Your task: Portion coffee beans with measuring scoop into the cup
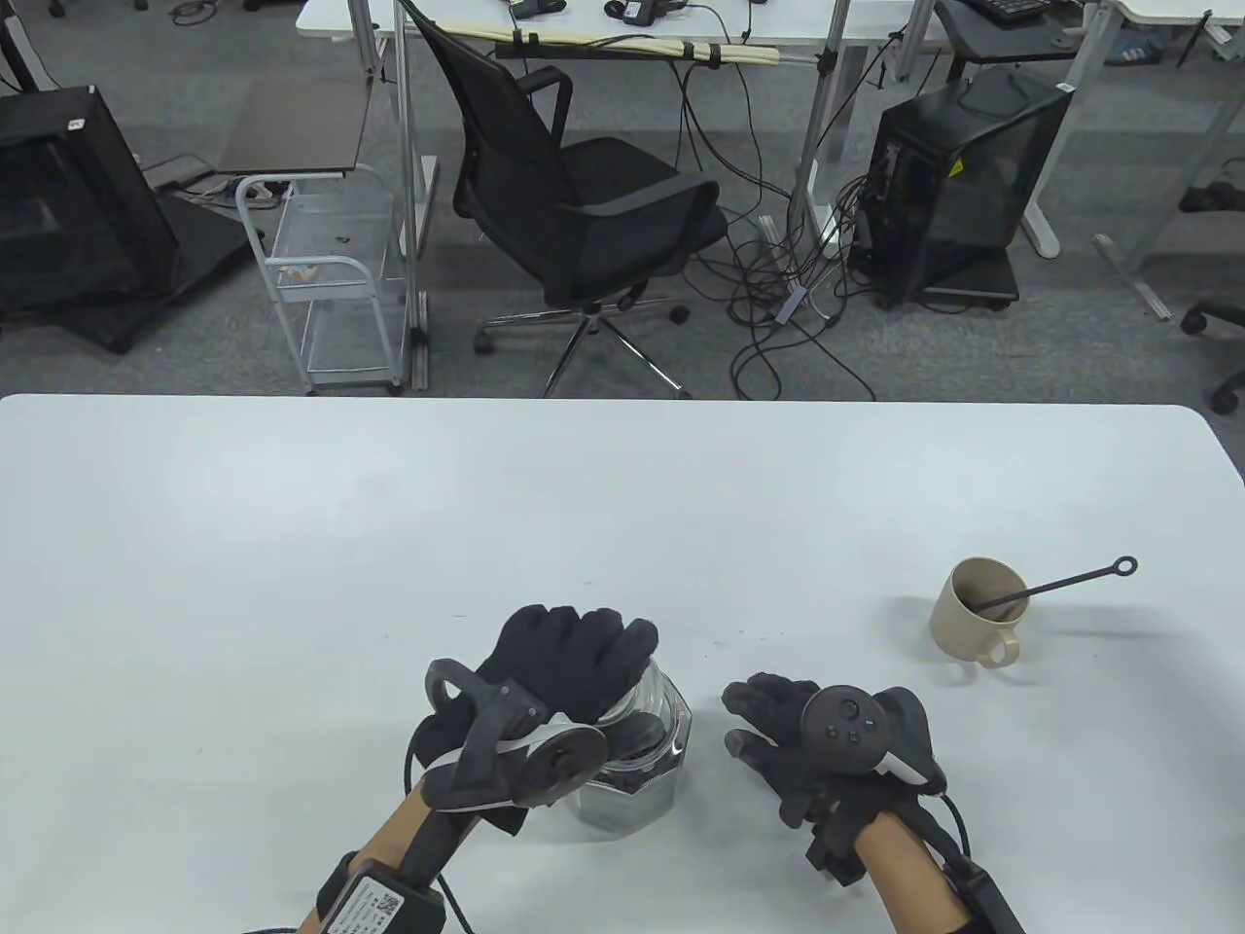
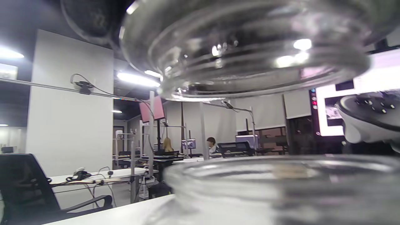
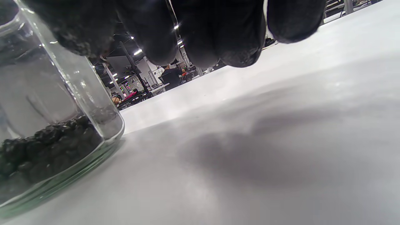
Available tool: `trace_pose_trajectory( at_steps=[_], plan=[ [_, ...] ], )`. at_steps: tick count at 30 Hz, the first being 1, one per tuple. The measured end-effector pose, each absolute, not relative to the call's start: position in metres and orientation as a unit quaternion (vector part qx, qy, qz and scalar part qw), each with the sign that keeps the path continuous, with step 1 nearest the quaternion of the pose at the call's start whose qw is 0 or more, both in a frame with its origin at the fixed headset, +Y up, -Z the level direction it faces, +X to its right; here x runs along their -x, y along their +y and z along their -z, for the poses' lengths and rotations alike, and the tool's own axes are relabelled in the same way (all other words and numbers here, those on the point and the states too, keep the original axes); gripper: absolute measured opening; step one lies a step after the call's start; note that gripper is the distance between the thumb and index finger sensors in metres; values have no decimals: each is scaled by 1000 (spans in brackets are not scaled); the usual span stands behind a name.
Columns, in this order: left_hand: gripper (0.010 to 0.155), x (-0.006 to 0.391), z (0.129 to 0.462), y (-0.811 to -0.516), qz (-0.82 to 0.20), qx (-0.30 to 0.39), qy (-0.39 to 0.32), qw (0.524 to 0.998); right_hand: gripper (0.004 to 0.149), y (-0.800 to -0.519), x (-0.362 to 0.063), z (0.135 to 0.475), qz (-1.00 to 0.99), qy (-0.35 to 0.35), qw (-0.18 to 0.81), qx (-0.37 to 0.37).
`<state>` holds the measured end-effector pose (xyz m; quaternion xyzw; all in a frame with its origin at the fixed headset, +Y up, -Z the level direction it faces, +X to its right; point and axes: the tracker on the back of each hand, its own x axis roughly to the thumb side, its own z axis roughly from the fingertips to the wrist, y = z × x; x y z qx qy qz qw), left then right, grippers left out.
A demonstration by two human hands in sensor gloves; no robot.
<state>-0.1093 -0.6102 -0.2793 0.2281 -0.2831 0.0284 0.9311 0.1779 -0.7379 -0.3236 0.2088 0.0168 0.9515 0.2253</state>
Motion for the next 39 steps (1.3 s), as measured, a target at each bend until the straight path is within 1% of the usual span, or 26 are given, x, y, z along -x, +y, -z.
trace_pose_trajectory(
  at_steps=[4, 7, 10, 14, 16, 20, 23, 25, 34, 39],
  plan=[
    [79, 145, 286, -615, -21, -219, -223, 950, 61, -738, -178, 324, -952, 20, 225, -208],
    [79, 179, 298, -628, 7, -201, -160, 966, 61, -739, -178, 324, -952, 23, 223, -209],
    [79, 214, 313, -645, 12, -168, -100, 981, 61, -739, -178, 324, -952, 26, 223, -208],
    [79, 259, 330, -673, -13, -123, -15, 992, 61, -739, -179, 325, -952, 27, 224, -205],
    [79, 277, 337, -686, 11, -97, 14, 995, 61, -739, -179, 325, -953, 28, 224, -204],
    [78, 304, 348, -712, 45, -68, 62, 995, 61, -740, -179, 325, -952, 29, 225, -204],
    [77, 314, 353, -727, 50, -27, 80, 995, 61, -740, -179, 326, -952, 30, 223, -205],
    [77, 318, 356, -734, 49, -11, 89, 995, 61, -740, -178, 325, -952, 30, 223, -206],
    [76, 318, 361, -750, 88, 22, 95, 991, 61, -741, -179, 326, -952, 31, 224, -206],
    [76, 320, 361, -751, 76, 23, 100, 992, 61, -742, -179, 326, -952, 30, 225, -206]
  ],
)
